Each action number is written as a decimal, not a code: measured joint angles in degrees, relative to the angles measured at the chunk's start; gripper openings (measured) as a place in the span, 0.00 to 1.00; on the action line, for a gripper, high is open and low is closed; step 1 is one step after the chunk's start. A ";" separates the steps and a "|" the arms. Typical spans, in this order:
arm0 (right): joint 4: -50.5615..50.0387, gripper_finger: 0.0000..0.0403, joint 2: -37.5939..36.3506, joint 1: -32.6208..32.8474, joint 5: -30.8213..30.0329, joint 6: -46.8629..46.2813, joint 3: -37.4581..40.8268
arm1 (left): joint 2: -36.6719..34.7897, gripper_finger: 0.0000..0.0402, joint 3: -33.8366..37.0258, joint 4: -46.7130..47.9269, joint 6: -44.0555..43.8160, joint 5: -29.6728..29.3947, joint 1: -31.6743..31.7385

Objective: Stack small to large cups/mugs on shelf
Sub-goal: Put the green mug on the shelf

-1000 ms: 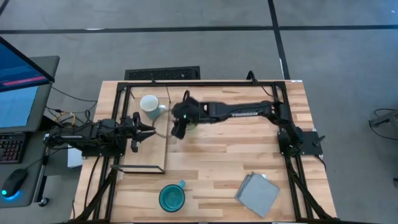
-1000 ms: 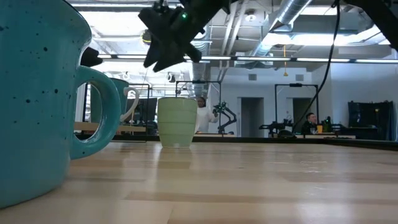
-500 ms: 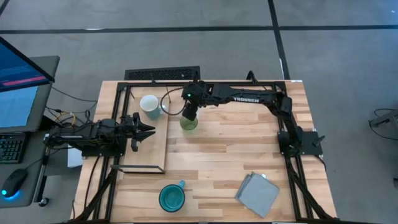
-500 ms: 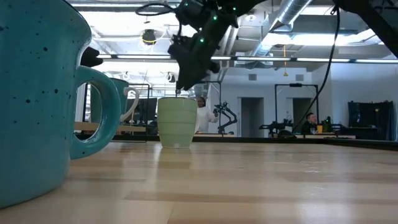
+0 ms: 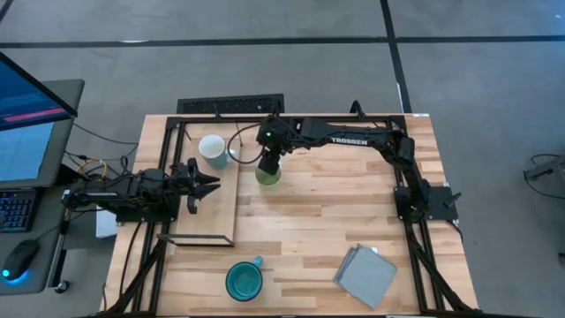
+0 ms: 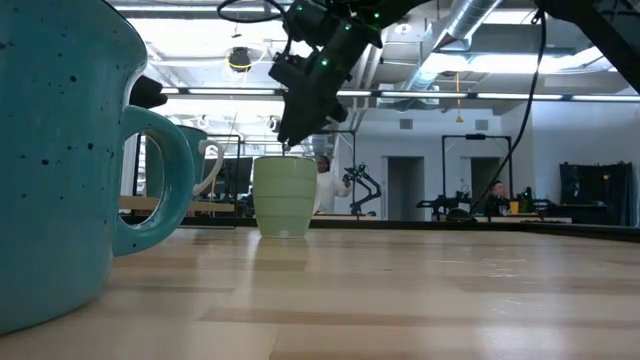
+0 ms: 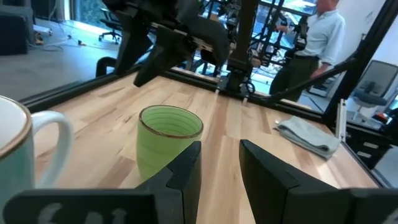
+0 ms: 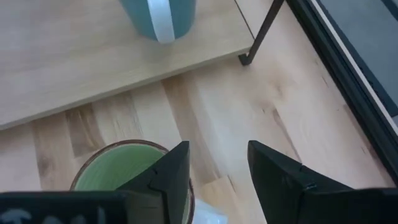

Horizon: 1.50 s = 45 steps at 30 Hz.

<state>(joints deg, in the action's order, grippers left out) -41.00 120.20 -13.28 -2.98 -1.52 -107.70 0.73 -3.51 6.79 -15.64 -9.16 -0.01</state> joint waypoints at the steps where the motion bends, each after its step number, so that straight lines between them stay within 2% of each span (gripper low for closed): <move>1: -0.26 0.46 0.00 0.00 0.00 -0.11 0.00 | 0.00 0.24 0.00 -0.04 0.18 -0.28 0.00; 15: -0.23 0.46 0.02 -0.11 0.13 -3.43 0.36 | 0.00 0.24 0.00 -0.11 1.03 -0.75 -0.01; 24: 5.59 0.46 -0.17 0.11 -0.11 -7.70 8.59 | 0.00 0.24 0.00 -0.11 0.99 -0.74 -0.01; 45: 6.59 0.46 0.09 1.58 0.24 -8.59 8.90 | 0.00 0.24 0.00 -0.13 1.33 -0.73 0.00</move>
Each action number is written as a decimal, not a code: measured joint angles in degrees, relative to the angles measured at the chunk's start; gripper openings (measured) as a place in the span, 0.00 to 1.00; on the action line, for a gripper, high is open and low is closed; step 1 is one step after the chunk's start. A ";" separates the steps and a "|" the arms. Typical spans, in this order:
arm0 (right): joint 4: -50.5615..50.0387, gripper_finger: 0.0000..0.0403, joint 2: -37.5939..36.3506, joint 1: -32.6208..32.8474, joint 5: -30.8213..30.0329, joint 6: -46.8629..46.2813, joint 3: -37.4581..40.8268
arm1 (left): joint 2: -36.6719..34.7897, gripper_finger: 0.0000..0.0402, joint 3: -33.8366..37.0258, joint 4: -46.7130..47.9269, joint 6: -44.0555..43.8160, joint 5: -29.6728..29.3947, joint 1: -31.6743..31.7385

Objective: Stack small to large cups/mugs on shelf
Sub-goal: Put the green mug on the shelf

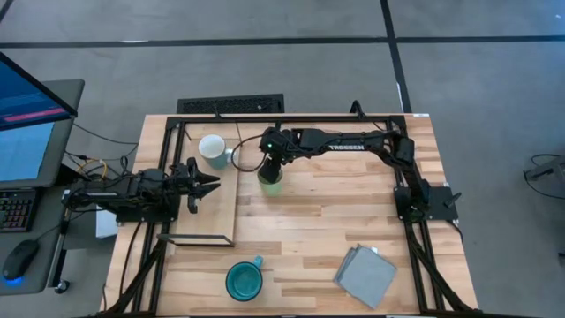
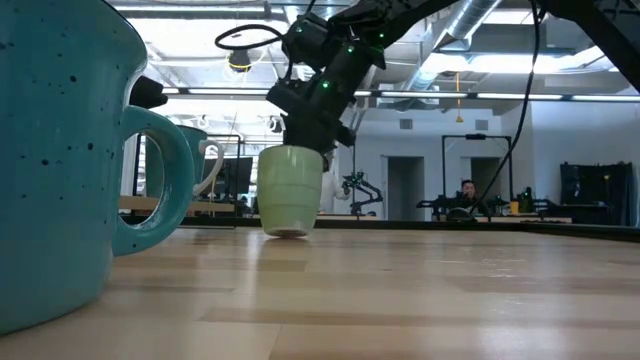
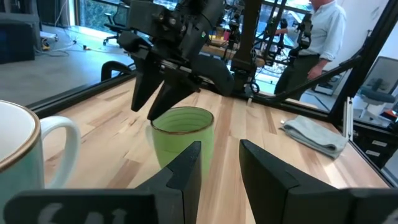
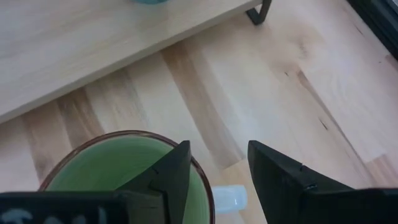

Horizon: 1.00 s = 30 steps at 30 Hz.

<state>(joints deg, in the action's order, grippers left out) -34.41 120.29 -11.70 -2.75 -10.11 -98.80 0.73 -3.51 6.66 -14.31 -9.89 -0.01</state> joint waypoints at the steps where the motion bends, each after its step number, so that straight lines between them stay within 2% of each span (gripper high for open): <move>1: 0.05 0.46 0.00 0.13 -0.05 0.00 0.00 | 0.00 0.24 0.00 0.00 0.02 0.00 -0.01; 13: 0.28 0.46 0.00 1.62 -0.07 -0.02 -0.05 | 0.00 0.24 0.00 0.00 1.23 0.00 -0.01; 23: -1.98 0.46 0.02 2.82 0.11 1.03 -4.49 | 0.02 0.24 0.00 0.00 1.23 0.00 -0.02; 30: -9.39 0.46 0.02 4.20 -0.08 1.55 -5.69 | 0.00 0.24 0.00 0.02 1.21 0.22 0.00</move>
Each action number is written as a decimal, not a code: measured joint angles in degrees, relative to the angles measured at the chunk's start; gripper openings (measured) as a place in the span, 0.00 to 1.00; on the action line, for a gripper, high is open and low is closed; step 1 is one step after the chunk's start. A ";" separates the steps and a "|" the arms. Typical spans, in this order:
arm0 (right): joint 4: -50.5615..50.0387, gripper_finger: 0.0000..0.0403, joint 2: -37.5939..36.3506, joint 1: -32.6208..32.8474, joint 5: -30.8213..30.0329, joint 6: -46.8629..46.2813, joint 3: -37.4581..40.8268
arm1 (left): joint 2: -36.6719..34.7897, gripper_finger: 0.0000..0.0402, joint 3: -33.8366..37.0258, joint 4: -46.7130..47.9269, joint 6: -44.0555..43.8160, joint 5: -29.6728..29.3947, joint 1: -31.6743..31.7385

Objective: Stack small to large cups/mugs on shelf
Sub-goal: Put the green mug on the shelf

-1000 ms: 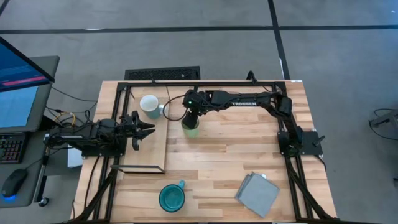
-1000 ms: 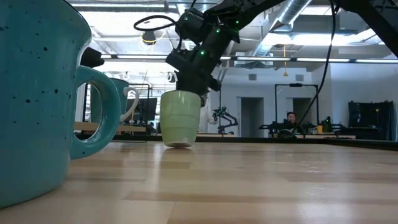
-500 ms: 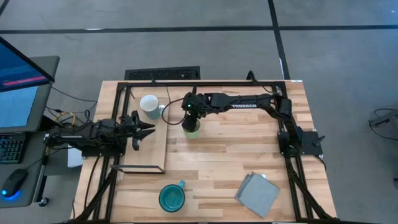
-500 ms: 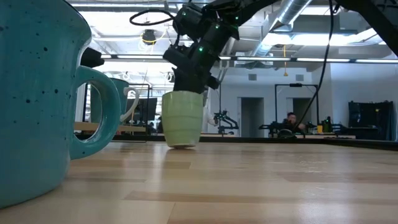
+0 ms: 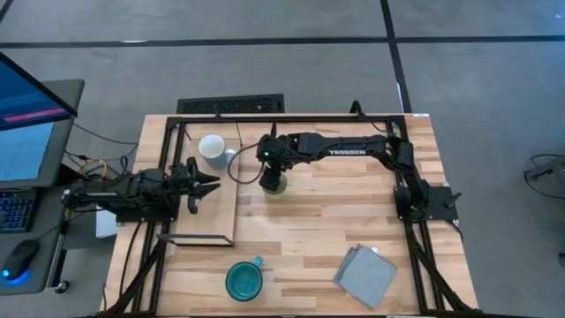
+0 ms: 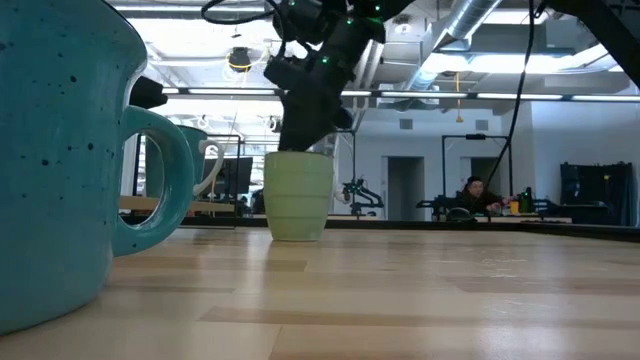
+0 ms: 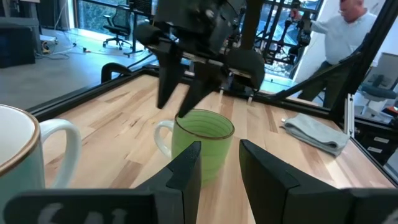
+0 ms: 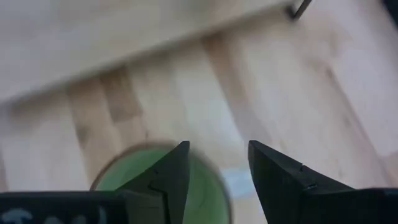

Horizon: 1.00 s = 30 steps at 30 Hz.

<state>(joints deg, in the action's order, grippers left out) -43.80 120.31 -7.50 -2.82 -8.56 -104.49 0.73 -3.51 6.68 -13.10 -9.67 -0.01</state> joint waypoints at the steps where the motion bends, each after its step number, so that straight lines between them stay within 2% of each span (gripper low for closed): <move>1: -0.99 0.46 0.00 0.28 -0.02 0.00 -0.01 | 0.00 0.24 0.00 0.00 0.00 0.06 -0.02; 11: -2.85 0.46 -2.39 2.36 -3.37 -0.44 -0.15 | 0.01 0.24 0.00 0.02 1.49 0.17 -0.02; 19: -12.82 0.46 -5.20 2.99 -4.26 1.12 -0.07 | 0.01 0.24 0.00 0.02 1.81 0.22 -0.01; 30: -19.39 0.46 -6.80 3.51 -4.51 17.53 -0.01 | 0.02 0.24 0.00 0.02 2.05 0.22 0.00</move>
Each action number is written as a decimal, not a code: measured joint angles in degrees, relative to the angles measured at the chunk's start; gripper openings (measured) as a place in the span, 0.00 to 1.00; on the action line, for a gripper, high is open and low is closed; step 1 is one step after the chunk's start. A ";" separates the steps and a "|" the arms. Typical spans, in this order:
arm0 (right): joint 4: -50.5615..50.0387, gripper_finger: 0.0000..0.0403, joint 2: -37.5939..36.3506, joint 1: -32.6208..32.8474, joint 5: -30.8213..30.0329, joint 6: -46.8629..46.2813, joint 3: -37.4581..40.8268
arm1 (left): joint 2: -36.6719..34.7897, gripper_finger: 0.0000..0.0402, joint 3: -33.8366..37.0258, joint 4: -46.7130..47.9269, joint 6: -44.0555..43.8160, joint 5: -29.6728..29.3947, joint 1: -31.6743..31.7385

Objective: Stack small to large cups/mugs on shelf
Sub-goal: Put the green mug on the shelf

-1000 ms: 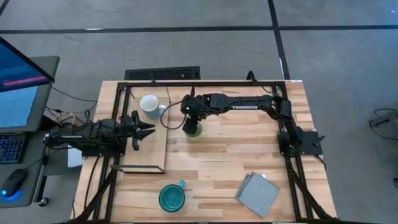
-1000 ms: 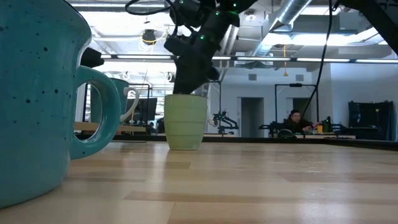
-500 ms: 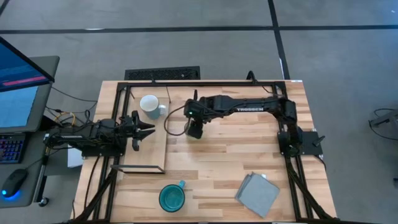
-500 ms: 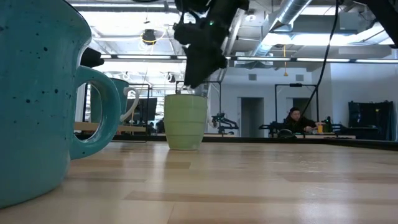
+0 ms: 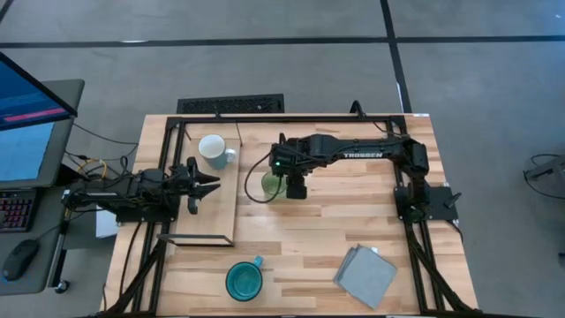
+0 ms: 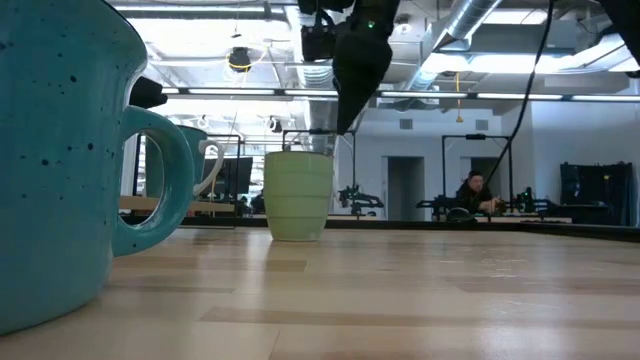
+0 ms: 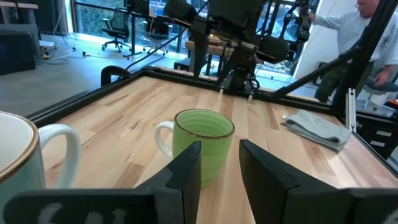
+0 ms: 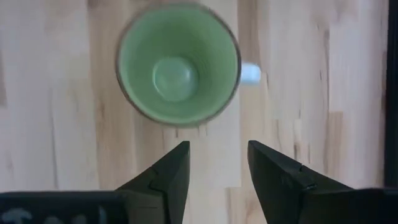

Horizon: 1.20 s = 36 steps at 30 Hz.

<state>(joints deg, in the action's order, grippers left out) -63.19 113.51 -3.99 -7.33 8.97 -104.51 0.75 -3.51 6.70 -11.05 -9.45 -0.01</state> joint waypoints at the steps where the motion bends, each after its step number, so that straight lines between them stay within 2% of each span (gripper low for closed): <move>1: 0.25 0.46 0.02 0.00 -0.02 0.43 0.02 | 0.00 0.24 0.00 0.00 -0.02 0.02 0.00; 12: 5.41 0.46 0.04 1.75 -0.01 1.88 0.00 | 0.00 0.25 0.00 0.00 -0.02 0.02 0.00; 26: 2.33 0.46 0.09 5.11 -0.21 32.17 0.00 | 0.00 0.24 0.00 0.00 0.31 0.02 -0.01; 29: 2.35 0.46 0.13 5.25 -0.19 35.00 0.00 | 0.00 0.24 0.00 0.00 0.33 0.02 0.00; 36: 4.15 0.46 2.50 5.52 -0.17 34.54 1.01 | 0.00 0.24 0.00 0.00 0.33 0.02 0.00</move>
<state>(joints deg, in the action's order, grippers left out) -59.05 116.02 1.53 -7.50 43.51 -103.49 0.75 -3.51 6.70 -10.72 -9.43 -0.01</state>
